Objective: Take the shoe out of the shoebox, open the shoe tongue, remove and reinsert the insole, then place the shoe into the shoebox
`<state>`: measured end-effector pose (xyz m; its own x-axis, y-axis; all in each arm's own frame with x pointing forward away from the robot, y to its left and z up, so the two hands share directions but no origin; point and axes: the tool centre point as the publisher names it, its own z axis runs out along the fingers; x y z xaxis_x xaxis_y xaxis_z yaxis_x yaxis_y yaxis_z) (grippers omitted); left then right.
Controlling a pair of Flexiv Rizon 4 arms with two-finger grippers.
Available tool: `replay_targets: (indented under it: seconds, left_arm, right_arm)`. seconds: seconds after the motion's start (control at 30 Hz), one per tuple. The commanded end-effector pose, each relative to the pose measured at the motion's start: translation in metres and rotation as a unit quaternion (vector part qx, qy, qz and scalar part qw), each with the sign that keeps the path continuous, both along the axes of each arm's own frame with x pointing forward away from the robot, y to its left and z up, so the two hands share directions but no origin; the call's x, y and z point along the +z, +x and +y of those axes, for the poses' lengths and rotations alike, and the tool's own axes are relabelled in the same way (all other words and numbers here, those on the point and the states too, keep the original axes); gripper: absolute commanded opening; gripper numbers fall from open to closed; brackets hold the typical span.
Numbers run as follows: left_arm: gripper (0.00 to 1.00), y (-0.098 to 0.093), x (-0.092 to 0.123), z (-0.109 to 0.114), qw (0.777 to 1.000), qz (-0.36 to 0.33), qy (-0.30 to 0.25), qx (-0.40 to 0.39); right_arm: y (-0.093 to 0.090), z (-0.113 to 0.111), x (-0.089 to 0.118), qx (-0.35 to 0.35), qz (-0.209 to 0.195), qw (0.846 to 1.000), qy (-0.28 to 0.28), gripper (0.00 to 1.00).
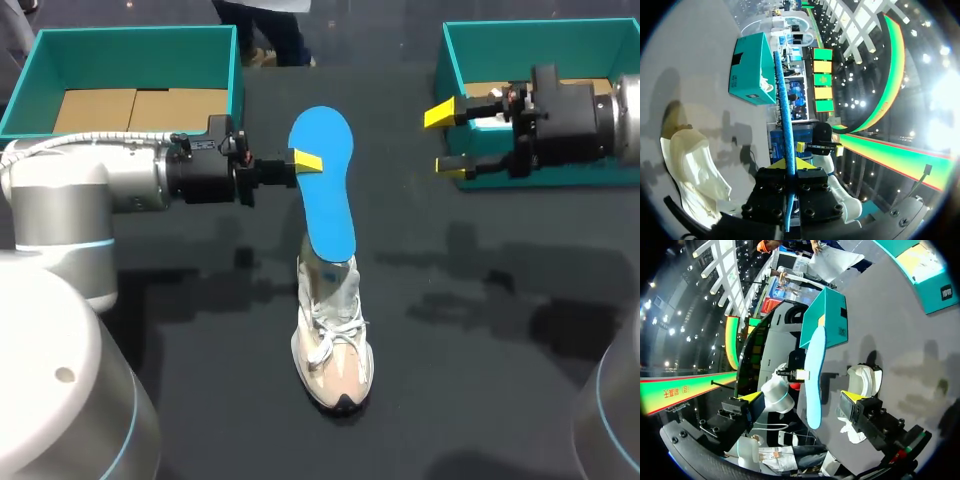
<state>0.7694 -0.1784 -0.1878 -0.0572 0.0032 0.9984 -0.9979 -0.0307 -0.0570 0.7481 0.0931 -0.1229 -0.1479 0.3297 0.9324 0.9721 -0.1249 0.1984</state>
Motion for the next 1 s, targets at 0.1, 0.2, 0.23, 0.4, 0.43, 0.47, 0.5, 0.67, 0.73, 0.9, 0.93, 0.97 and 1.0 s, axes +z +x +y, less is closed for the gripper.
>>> replay_targets:
  seconds: [0.1, 0.2, 0.23, 0.4, 0.43, 0.47, 0.5, 0.67, 0.73, 0.9, 0.93, 0.97, 1.0]
  left_arm:
    - [0.0, 0.001, -0.001, -0.001, 1.0, 0.0, 0.001, -0.001]
    - [0.0, 0.001, -0.001, -0.001, 1.0, 0.0, 0.001, -0.001]
    - [0.0, 0.001, -0.001, -0.001, 1.0, 0.0, 0.001, -0.001]
    - [0.0, 0.001, -0.001, -0.001, 1.0, 0.0, 0.001, -0.001]
    - [0.0, 0.001, -0.001, -0.001, 1.0, 0.0, 0.001, -0.001]
    - [0.0, 0.001, -0.001, -0.001, 1.0, 0.0, 0.001, -0.001]
    - [0.0, 0.001, -0.001, -0.001, 1.0, 0.0, 0.001, -0.001]
    - [0.0, 0.001, -0.001, -0.001, 1.0, 0.0, 0.001, -0.001]
    - [0.0, 0.001, -0.001, -0.001, 1.0, 0.0, 0.001, -0.001]
    - [0.0, 0.001, -0.001, -0.001, 1.0, 0.0, 0.001, -0.001]
    - [0.0, 0.001, -0.001, -0.001, 1.0, 0.0, 0.001, -0.001]
    - [0.0, 0.001, -0.001, -0.001, 1.0, 0.0, 0.001, -0.001]
    - [0.0, 0.001, -0.001, -0.001, 1.0, 0.0, 0.001, -0.001]
  right_arm:
    - [-0.005, -0.003, 0.023, -0.018, 0.007, 0.993, -0.119, 1.0]
    - [-0.003, -0.003, 0.036, -0.029, 0.001, 0.985, -0.168, 1.0]
    - [-0.002, -0.002, 0.04, -0.032, -0.001, 0.982, -0.186, 1.0]
    - [0.0, 0.002, 0.061, -0.052, -0.018, 0.964, -0.26, 1.0]
    - [0.0, 0.003, 0.064, -0.053, -0.02, 0.959, -0.277, 1.0]
    - [0.001, 0.004, 0.067, -0.055, -0.024, 0.955, -0.291, 1.0]
    - [0.001, 0.006, 0.07, -0.059, -0.027, 0.949, -0.307, 1.0]
    - [0.004, 0.016, 0.081, -0.067, -0.039, 0.926, -0.369, 1.0]
    - [0.005, 0.021, 0.082, -0.069, -0.039, 0.919, -0.387, 1.0]
    - [0.008, 0.035, 0.082, -0.073, -0.035, 0.9, -0.428, 1.0]
    - [0.008, 0.037, 0.082, -0.075, -0.034, 0.897, -0.435, 1.0]
    - [0.009, 0.04, 0.082, -0.075, -0.034, 0.894, -0.44, 1.0]
    - [0.009, 0.043, 0.082, -0.077, -0.033, 0.891, -0.445, 1.0]
